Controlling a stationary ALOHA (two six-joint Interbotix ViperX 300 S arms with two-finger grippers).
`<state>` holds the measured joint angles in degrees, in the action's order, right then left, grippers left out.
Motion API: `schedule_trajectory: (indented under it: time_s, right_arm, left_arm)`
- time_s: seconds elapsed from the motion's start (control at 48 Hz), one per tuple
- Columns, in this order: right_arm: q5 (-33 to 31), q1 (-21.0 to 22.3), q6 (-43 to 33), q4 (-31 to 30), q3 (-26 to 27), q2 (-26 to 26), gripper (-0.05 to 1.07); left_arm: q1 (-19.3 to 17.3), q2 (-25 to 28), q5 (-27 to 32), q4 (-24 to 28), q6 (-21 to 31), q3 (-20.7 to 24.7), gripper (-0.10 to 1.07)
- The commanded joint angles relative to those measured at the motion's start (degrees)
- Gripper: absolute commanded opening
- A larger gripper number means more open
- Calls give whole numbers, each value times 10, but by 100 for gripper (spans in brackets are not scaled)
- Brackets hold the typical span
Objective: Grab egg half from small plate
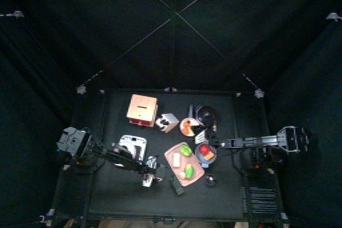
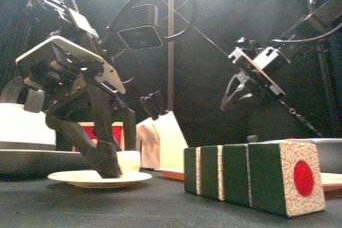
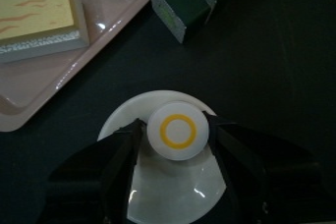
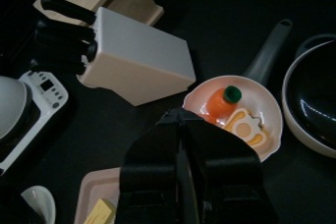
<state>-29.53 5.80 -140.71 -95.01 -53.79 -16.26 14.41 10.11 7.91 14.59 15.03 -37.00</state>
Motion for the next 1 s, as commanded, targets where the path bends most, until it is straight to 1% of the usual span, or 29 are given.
schedule_trajectory:
  time_s: [0.0, 0.125, 0.229, 0.542, 0.979]
  right_arm:
    - [-2, 1, 1, -1, 4, -8, 28]
    - [-2, 1, 0, -2, 4, -8, 28]
    - [-2, 1, 1, -2, 4, -8, 28]
    - [-3, 1, 0, 0, 4, -8, 28]
    - [-2, 1, 0, 1, 3, -8, 28]
  left_arm:
    - [-2, -10, -4, 0, -1, 12, 78]
    - [-2, -12, -4, 0, -1, 12, 69]
    - [-2, -18, -4, 0, 1, 12, 66]
    - [-2, -50, 1, 0, 2, 10, 66]
    - [3, -52, 0, 0, 0, 15, 66]
